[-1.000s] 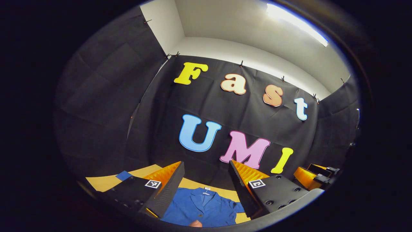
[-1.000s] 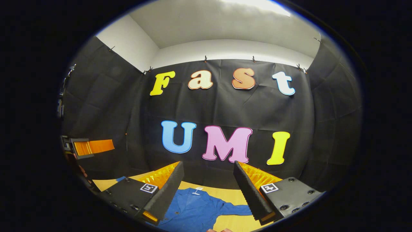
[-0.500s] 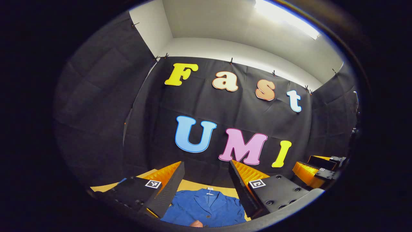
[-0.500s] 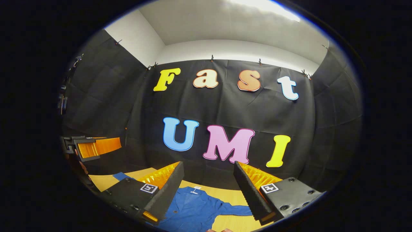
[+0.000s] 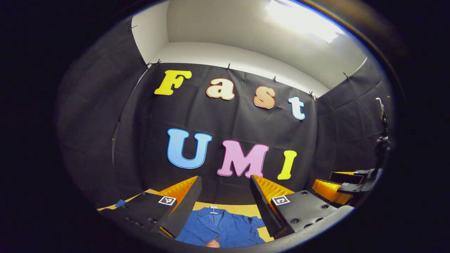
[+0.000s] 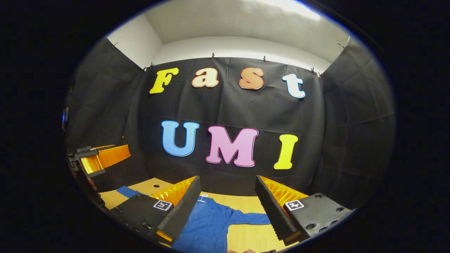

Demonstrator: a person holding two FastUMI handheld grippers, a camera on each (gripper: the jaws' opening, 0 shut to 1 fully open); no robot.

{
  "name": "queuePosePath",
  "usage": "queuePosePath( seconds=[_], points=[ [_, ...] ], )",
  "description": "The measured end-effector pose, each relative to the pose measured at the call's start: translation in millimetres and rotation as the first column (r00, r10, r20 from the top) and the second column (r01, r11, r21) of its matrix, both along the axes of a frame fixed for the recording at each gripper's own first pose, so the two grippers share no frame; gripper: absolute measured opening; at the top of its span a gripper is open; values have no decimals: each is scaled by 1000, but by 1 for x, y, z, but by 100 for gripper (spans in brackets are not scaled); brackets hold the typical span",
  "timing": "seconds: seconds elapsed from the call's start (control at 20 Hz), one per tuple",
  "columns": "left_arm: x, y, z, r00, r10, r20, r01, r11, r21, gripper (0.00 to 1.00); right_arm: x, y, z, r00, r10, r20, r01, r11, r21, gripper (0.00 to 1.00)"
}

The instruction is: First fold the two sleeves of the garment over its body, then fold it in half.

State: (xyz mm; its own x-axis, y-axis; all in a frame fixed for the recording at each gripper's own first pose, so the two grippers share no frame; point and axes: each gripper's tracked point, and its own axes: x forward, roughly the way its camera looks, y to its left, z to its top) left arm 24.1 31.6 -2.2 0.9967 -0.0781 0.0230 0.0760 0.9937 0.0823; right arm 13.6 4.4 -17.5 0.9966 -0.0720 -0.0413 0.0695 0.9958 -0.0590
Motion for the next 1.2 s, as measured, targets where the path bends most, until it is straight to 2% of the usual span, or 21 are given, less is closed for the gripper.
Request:
queuePosePath(
  seconds=[0.1,0.15,0.25,0.35,0.4,0.45,0.6,0.65,0.75,0.85,0.95,1.05,1.1,1.15,1.2],
  points=[
    [-2,-4,3,1000,-16,17,16,1000,20,81,-1,-9,2,999,-32,10,32,999,2,93],
    [-2,-3,5,1000,-18,21,18,999,28,81,-1,-10,4,999,-43,14,43,999,6,100],
    [-4,-2,3,1000,-11,13,10,1000,28,78,0,-10,3,999,-50,15,50,999,10,100],
    [-8,1,1,1000,-5,1,5,1000,22,81,3,-12,0,998,-54,12,54,999,-4,100],
    [-11,5,1,1000,5,3,-5,1000,24,78,4,-11,1,998,-52,17,53,999,-11,100],
    [-13,8,3,1000,14,10,-14,999,29,81,5,-10,2,998,-49,25,50,999,-11,100],
    [-16,19,7,999,42,26,-44,997,65,78,12,-11,11,997,-51,59,50,999,14,100],
    [-15,21,7,998,50,27,-52,996,73,81,16,-13,9,997,-55,58,54,998,21,100],
    [-13,20,6,998,52,23,-53,996,68,78,23,-22,1,997,-70,44,69,997,29,100],
    [-9,14,3,1000,23,9,-24,999,45,81,33,-35,-7,995,-83,46,82,996,27,99],
    [-7,3,-7,1000,-10,-15,10,1000,13,81,42,-59,-33,993,-116,-1,116,993,3,100],
    [-1,1,-12,1000,-7,-28,7,1000,7,81,51,-83,-48,989,-143,-35,142,990,-11,100],
    [5,-1,-14,999,-2,-33,3,1000,11,78,56,-97,-51,987,-156,-38,156,988,-12,93],
    [10,-6,-17,999,-7,-36,7,1000,11,81,61,-113,-56,985,-169,-41,168,986,-16,100],
    [18,-15,-20,999,-22,-44,23,1000,8,81,68,-131,-67,981,-188,-56,187,982,-33,100]
  ],
)
